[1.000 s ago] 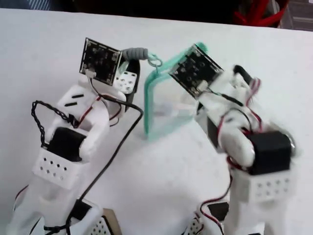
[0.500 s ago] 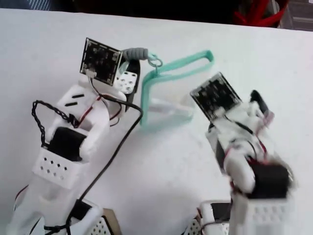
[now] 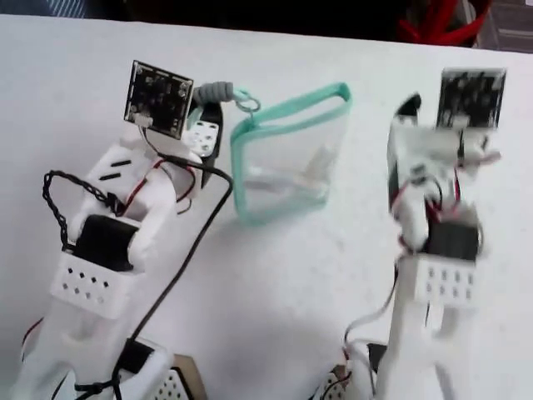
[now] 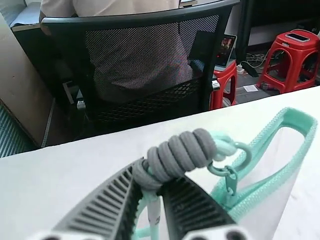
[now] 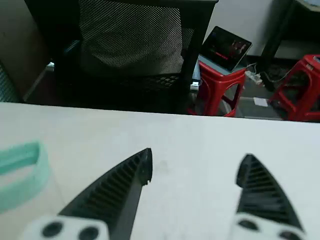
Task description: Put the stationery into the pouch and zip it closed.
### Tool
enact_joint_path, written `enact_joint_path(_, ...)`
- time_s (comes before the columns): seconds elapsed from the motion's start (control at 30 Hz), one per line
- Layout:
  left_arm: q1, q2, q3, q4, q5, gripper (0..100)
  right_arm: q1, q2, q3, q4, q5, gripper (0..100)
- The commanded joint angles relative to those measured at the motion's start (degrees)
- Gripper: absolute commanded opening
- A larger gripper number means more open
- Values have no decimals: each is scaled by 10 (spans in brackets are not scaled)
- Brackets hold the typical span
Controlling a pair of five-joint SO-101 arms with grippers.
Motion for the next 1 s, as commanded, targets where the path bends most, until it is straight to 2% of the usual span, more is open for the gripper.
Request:
enact_joint_path(0.0,0,-4,-39,-1,4,23,15,148,-90,-39,-51,15)
enact_joint_path(0.17,0,-5,-31,-3,4,23,-6,305,-181,30,-120,50)
enact_joint_path(0.43,1,-3,-31,-3,4,23,-73,370,-216,73,-117,18)
enact_joint_path(0.57,12,-5,-31,-3,4,23,-111,369,-218,95,-42,18)
enact_joint_path(0.7,7,-3,-32,-13,4,23,-137,365,-220,163,33,18)
enact_joint_path(0.97,-37,-7,-33,-52,5,23,-163,268,-215,295,105,18)
